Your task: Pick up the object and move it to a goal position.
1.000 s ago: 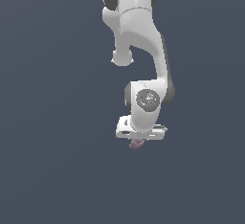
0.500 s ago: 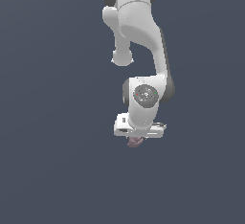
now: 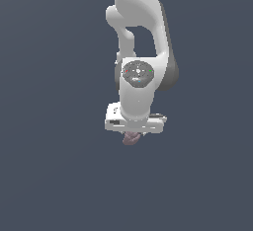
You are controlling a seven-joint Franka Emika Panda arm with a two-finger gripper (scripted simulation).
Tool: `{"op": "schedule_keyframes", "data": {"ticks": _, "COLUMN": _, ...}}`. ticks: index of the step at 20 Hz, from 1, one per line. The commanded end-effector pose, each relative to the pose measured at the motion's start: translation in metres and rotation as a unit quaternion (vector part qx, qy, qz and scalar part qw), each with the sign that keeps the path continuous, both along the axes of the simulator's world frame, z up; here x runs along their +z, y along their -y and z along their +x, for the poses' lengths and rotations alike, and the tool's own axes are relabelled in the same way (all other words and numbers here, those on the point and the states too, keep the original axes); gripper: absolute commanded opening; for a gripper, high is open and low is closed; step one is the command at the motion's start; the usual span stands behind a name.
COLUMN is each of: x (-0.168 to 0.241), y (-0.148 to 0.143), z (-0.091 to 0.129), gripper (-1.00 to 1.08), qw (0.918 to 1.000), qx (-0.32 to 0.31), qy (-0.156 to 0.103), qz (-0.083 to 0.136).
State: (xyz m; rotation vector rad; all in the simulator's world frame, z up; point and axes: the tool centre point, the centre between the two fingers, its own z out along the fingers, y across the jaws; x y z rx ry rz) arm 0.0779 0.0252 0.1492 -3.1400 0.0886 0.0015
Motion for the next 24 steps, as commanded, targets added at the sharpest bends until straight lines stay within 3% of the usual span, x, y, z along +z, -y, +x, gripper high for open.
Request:
{"op": "schedule_keyframes", "data": {"ticks": 1, "x": 0.028, "y": 0.013, "z": 0.000, "gripper": -1.00, "qw": 1.0000, "qx": 0.000, "qy": 0.000, "qz": 0.000}}
{"op": "schedule_keyframes", "data": {"ticks": 16, "x": 0.183, "y": 0.086, "z": 0.002, "gripper": -1.00, "qw": 1.0000, "qx": 0.000, "qy": 0.000, "qz": 0.000}}
{"op": "schedule_keyframes", "data": {"ticks": 24, "x": 0.237, "y": 0.112, "z": 0.006, "gripper": -1.00, "qw": 1.0000, "qx": 0.000, "qy": 0.000, "qz": 0.000}}
